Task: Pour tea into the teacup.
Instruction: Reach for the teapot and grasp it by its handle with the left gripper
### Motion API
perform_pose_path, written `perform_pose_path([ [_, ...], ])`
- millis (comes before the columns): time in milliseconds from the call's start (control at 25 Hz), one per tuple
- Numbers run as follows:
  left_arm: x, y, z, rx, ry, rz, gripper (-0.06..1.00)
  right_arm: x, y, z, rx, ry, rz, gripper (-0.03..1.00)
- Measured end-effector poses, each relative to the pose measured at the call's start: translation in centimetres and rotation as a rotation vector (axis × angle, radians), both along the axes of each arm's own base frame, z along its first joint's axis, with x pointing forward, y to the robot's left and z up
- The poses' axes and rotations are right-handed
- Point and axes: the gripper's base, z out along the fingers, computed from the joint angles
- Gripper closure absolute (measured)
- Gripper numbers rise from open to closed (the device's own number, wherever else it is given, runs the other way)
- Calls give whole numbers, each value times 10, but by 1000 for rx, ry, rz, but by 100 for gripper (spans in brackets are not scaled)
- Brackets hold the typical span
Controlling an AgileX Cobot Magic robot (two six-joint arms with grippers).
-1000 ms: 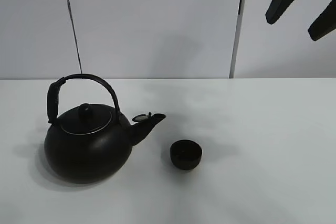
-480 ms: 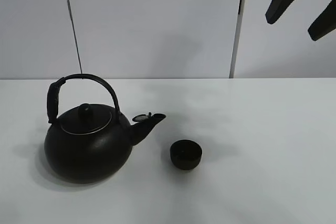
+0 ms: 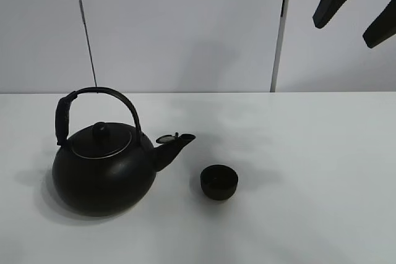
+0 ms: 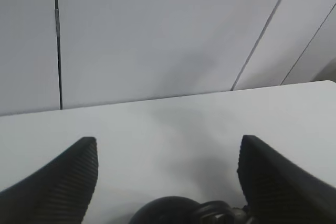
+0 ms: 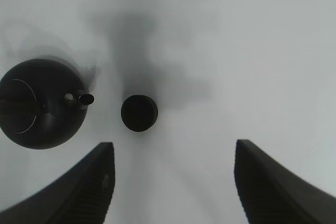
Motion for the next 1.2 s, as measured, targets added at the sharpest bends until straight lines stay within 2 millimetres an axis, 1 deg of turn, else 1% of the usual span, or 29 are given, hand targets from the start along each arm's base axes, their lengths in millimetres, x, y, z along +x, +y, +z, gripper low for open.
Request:
perform_pose_path([
  [120, -1, 2, -5, 0, 64, 24, 41, 0, 0, 0, 0, 0, 0, 51],
  [200, -1, 6, -9, 33, 98, 63, 41, 0, 0, 0, 0, 0, 0, 51],
  [280, -1, 8, -10, 11, 123, 122, 41, 0, 0, 0, 0, 0, 0, 51],
  [360, 0, 9, -10, 38, 98, 149, 41, 0, 0, 0, 0, -2, 0, 51],
  [480, -1, 8, -15, 11, 13, 187, 41, 1, 0, 1, 2, -14, -4, 51],
  [680, -18, 4, -47, -35, -121, 150, 41, 5, 0, 2, 9, -56, -15, 51],
  [800, -26, 4, -61, -42, -169, 123, 41, 7, 0, 4, 13, -88, -23, 51],
  [920, -22, 0, -75, -8, -147, 85, 41, 10, 0, 6, 19, -120, -32, 51],
  [1200, -8, -12, -113, 50, -12, -4, 41, 14, 2, 10, 68, -172, -61, 51],
])
